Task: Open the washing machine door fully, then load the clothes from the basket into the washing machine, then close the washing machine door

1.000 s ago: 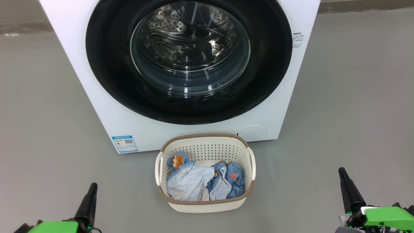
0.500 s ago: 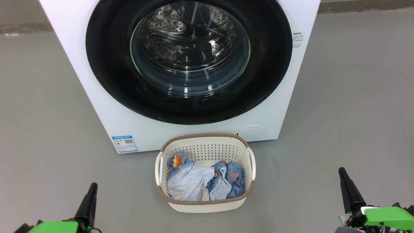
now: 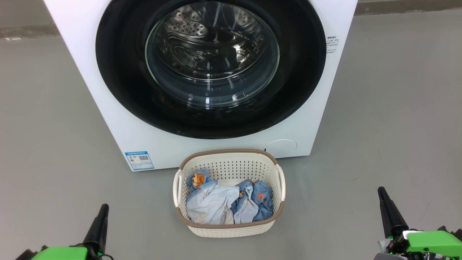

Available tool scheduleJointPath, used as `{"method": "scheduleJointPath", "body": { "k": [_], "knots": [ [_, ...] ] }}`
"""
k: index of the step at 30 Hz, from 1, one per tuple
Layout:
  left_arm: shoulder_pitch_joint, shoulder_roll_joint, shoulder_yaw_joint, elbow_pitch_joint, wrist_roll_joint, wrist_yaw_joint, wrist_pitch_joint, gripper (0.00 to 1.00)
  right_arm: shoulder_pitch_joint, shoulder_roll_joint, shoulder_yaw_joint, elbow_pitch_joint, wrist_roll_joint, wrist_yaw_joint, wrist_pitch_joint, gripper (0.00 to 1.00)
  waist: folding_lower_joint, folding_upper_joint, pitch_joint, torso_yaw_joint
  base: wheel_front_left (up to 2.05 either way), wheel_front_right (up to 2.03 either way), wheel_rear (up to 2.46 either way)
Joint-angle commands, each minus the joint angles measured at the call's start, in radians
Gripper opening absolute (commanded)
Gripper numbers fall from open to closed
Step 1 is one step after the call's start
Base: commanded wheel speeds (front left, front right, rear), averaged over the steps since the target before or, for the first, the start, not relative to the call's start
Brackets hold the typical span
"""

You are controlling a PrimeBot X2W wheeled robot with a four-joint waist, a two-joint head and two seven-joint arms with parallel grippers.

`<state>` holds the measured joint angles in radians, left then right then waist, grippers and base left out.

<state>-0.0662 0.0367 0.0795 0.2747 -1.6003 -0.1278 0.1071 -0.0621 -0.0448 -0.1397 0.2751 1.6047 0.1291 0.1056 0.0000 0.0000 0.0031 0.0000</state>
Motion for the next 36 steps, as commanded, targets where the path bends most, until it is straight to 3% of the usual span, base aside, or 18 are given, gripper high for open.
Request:
{"method": "scheduleJointPath", "body": {
  "k": [1, 36],
  "knots": [
    [-0.042, 0.013, 0.034, -0.03, -0.009, -0.003, 0.006, 0.0, -0.046, -0.005, 0.026, -0.03, 0.004, 0.002, 0.007, 0.0, 0.0, 0.0, 0.0, 0.0, 0.0, 0.0, 0.0],
    [-0.042, 0.013, 0.034, -0.03, -0.009, -0.003, 0.006, 0.0, -0.046, -0.005, 0.026, -0.03, 0.004, 0.002, 0.007, 0.0, 0.0, 0.0, 0.0, 0.0, 0.0, 0.0, 0.0]
  ]
}}
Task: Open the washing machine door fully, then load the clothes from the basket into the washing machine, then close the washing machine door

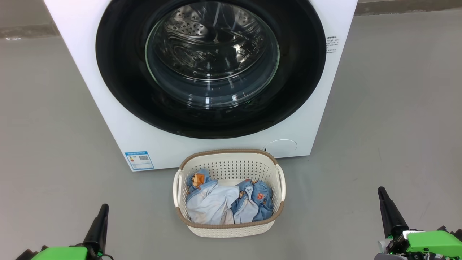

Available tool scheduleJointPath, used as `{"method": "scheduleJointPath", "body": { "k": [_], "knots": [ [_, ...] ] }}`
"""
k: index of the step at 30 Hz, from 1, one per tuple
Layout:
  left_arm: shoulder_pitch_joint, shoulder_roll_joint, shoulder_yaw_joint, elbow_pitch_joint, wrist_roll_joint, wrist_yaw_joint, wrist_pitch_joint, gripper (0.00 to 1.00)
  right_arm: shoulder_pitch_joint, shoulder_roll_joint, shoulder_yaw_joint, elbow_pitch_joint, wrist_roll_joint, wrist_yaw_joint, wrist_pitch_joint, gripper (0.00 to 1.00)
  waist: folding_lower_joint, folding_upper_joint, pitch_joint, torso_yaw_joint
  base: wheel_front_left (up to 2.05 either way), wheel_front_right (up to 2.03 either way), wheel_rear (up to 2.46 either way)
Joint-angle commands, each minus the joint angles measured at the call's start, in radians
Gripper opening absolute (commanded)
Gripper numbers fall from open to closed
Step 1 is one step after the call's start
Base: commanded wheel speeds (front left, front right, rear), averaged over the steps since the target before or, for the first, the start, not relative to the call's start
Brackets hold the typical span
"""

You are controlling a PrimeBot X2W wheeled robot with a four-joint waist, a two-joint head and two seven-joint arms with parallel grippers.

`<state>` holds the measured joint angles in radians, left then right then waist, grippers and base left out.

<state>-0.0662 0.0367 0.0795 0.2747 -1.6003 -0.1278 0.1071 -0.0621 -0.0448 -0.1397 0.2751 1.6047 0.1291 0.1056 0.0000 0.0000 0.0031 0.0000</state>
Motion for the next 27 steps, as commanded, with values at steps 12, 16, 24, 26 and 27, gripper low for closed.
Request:
{"method": "scheduleJointPath", "body": {
  "k": [12, 16, 24, 26, 27],
  "knots": [
    [-0.042, 0.013, 0.034, -0.03, -0.009, -0.003, 0.006, 0.0, -0.046, -0.005, 0.026, -0.03, 0.004, 0.002, 0.007, 0.0, 0.0, 0.0, 0.0, 0.0, 0.0, 0.0, 0.0],
    [-0.042, 0.013, 0.034, -0.03, -0.009, -0.003, 0.006, 0.0, -0.046, -0.005, 0.026, -0.03, 0.004, 0.002, 0.007, 0.0, 0.0, 0.0, 0.0, 0.0, 0.0, 0.0, 0.0],
    [-0.042, 0.013, 0.034, -0.03, -0.009, -0.003, 0.006, 0.0, -0.046, -0.005, 0.026, -0.03, 0.004, 0.002, 0.007, 0.0, 0.0, 0.0, 0.0, 0.0, 0.0, 0.0, 0.0],
    [-0.042, 0.013, 0.034, -0.03, -0.009, -0.003, 0.006, 0.0, -0.046, -0.005, 0.026, -0.03, 0.004, 0.002, 0.007, 0.0, 0.0, 0.0, 0.0, 0.0, 0.0, 0.0, 0.0],
    [-0.042, 0.013, 0.034, -0.03, -0.009, -0.003, 0.006, 0.0, -0.046, -0.005, 0.026, -0.03, 0.004, 0.002, 0.007, 0.0, 0.0, 0.0, 0.0, 0.0, 0.0, 0.0, 0.0]
  ]
}}
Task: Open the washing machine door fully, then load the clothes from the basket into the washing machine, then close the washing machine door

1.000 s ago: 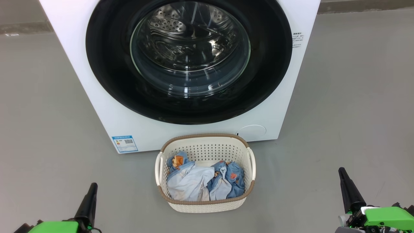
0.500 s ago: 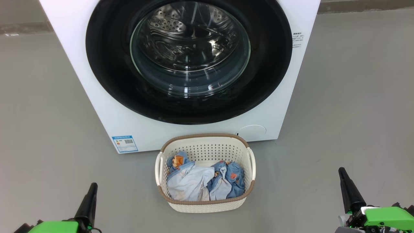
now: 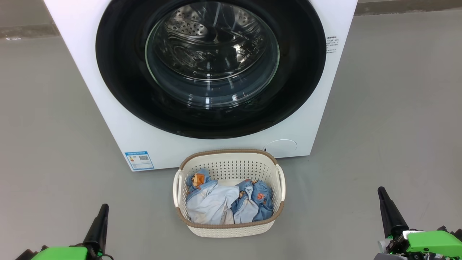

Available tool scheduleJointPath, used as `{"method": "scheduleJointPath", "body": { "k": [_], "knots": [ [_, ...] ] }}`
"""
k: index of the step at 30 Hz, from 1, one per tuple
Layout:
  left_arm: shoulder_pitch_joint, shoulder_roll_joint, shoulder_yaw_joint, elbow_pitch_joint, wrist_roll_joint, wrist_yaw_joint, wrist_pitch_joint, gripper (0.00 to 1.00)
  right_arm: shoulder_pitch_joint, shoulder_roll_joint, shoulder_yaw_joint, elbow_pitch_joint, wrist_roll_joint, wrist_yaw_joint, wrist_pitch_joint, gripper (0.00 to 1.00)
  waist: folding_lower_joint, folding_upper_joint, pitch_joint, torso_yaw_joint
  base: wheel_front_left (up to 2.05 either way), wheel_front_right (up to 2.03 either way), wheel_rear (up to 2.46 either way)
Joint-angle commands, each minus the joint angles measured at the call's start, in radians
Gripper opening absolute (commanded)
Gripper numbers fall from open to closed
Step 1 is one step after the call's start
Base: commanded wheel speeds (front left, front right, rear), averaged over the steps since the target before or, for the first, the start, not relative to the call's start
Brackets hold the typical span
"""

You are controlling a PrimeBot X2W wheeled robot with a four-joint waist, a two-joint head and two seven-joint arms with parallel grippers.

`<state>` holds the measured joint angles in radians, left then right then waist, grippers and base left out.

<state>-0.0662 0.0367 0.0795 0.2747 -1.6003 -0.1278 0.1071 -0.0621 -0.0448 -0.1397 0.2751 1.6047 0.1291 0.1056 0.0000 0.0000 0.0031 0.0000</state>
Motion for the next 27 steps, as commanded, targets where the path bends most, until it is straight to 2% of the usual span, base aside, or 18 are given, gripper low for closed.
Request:
{"method": "scheduleJointPath", "body": {
  "k": [1, 27],
  "knots": [
    [-0.042, 0.013, 0.034, -0.03, -0.009, -0.003, 0.006, 0.0, -0.046, -0.005, 0.026, -0.03, 0.004, 0.002, 0.007, 0.0, 0.0, 0.0, 0.0, 0.0, 0.0, 0.0, 0.0],
    [-0.042, 0.013, 0.034, -0.03, -0.009, -0.003, 0.006, 0.0, -0.046, -0.005, 0.026, -0.03, 0.004, 0.002, 0.007, 0.0, 0.0, 0.0, 0.0, 0.0, 0.0, 0.0, 0.0]
  ]
}}
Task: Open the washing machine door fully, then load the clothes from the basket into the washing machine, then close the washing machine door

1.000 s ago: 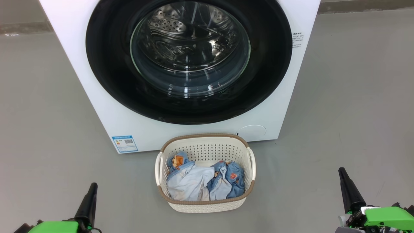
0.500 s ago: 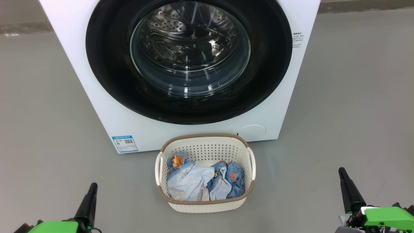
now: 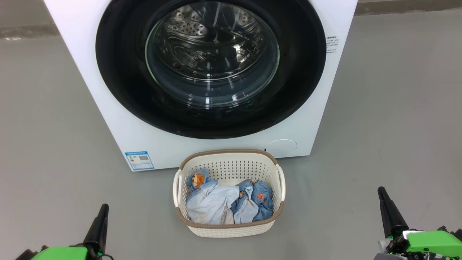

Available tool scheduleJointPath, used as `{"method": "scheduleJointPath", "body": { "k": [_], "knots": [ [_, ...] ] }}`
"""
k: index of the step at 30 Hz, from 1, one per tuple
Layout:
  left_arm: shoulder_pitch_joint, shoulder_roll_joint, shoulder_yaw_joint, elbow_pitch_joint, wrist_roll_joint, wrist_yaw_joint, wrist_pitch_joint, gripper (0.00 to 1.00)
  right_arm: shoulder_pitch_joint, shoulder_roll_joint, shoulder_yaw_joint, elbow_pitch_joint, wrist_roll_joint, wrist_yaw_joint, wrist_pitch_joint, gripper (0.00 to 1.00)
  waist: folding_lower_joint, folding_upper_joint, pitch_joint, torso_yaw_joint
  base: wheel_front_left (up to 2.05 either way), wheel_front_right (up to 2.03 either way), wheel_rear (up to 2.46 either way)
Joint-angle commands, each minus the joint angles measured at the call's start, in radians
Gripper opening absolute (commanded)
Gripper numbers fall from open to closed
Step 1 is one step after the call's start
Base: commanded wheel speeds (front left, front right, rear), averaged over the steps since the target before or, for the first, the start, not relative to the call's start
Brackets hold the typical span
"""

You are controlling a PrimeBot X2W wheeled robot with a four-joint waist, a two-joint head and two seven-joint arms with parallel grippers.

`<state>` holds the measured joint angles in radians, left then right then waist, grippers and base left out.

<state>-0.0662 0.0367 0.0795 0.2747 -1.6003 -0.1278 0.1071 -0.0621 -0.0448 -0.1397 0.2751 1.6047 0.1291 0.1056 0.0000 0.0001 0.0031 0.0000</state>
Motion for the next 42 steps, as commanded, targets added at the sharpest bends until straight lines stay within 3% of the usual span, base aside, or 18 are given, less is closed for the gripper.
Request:
{"method": "scheduleJointPath", "body": {
  "k": [1, 3, 4, 5, 6, 7, 15, 20, 42],
  "knots": [
    [-0.042, 0.013, 0.034, -0.03, -0.009, -0.003, 0.006, 0.0, -0.046, -0.005, 0.026, -0.03, 0.004, 0.002, 0.007, 0.0, 0.0, -0.0001, 0.0, 0.0, 0.0, 0.0, 0.0],
    [-0.042, 0.013, 0.034, -0.03, -0.009, -0.003, 0.006, 0.0, -0.046, -0.005, 0.026, -0.03, 0.004, 0.002, 0.007, 0.0, 0.0, -0.0001, 0.0, 0.0, 0.0, 0.0, 0.0],
    [0.001, 0.0, -0.001, 0.003, 0.001, 0.0, 0.0, 1.0, 0.001, 0.0, 0.0, 0.004, 0.0, 0.0, 0.0, 1.0, 0.0, -0.0001, 0.0, 0.0, 0.0, 0.0, 0.0],
    [0.005, -0.003, -0.002, 0.011, 0.001, 0.0, -0.001, 1.0, 0.004, 0.001, 0.0, 0.013, 0.0, 0.0, -0.001, 1.0, 0.0, -0.0001, 0.0, 0.0, 0.0, 0.0, 0.0],
    [0.013, -0.007, -0.004, 0.023, 0.002, 0.0, -0.001, 0.0, 0.009, 0.004, 0.0, 0.026, 0.0, 0.0, -0.001, 0.0, 0.0, -0.0001, 0.0, 0.0, 0.0, 0.0, 0.0],
    [0.024, -0.013, -0.005, 0.033, 0.002, 0.0, -0.001, 1.0, 0.017, 0.007, 0.0, 0.037, 0.0, 0.0, -0.002, 1.0, 0.0, -0.0001, 0.0, 0.0, 0.0, 0.0, 0.0],
    [0.016, -0.015, -0.011, 0.036, 0.003, 0.0, -0.01, 1.0, 0.005, 0.008, 0.006, 0.041, -0.011, 0.0, -0.011, 1.0, 0.0022, -0.0001, -0.002, 0.0, 0.0, 0.0, 0.0],
    [0.006, -0.012, -0.017, 0.027, 0.011, 0.0, -0.02, 1.0, -0.009, 0.003, 0.015, 0.037, -0.028, 0.0, -0.021, 1.0, 0.0001, -0.0001, 0.0, 0.0, 0.0, 0.0, 0.0],
    [-0.046, 0.047, -0.104, -0.002, 0.125, -0.001, -0.099, 1.0, -0.077, -0.044, 0.091, 0.045, -0.19, 0.0, -0.096, 1.0, 0.0, -0.0001, 0.002, 0.0, 0.0, 0.0, 0.0]
  ]
}}
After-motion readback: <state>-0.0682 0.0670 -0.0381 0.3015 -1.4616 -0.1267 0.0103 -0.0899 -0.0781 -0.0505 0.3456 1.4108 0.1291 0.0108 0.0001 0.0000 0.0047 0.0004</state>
